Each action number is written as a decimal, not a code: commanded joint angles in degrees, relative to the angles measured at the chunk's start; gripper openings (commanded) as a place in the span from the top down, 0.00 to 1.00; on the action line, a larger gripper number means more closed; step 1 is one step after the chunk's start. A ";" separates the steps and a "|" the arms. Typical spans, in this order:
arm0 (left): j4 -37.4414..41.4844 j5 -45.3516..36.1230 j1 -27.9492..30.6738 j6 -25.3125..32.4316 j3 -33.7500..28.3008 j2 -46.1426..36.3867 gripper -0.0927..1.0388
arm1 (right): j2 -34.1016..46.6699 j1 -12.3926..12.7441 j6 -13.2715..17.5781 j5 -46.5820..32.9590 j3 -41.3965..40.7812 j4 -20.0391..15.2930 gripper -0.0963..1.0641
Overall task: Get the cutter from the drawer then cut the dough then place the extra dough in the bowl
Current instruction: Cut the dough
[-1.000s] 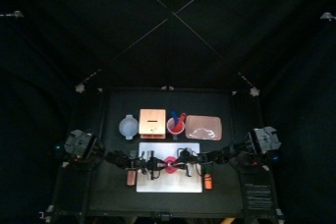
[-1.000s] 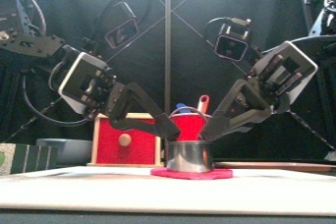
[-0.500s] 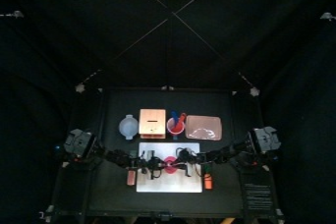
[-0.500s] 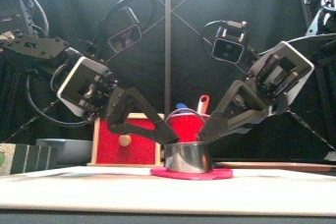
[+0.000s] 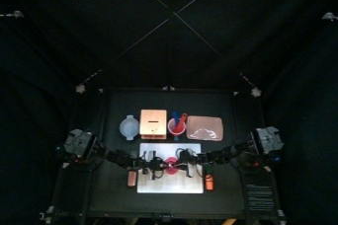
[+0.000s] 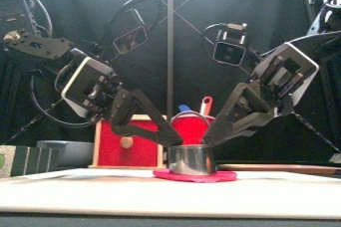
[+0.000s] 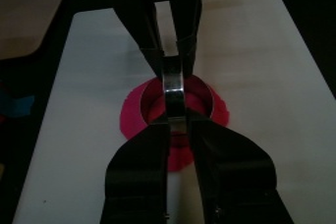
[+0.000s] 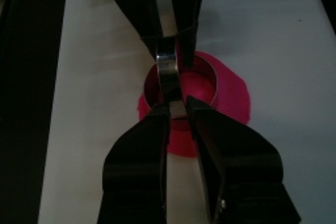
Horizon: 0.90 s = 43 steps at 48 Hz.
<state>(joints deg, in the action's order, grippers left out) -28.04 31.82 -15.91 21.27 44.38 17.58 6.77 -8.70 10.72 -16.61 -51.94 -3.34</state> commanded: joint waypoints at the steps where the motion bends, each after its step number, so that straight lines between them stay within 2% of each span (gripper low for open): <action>1: 0.09 -2.72 0.35 0.09 0.62 0.62 0.47 | 1.58 0.00 0.53 2.81 -1.76 -0.18 0.48; 43: -0.09 -5.19 0.62 -0.35 0.09 4.31 0.47 | 4.48 0.35 0.62 4.39 -0.53 -0.09 0.48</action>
<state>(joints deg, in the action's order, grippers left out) -27.95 29.71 -15.38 21.01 43.59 18.90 7.65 -8.44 10.72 -15.38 -51.77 -3.25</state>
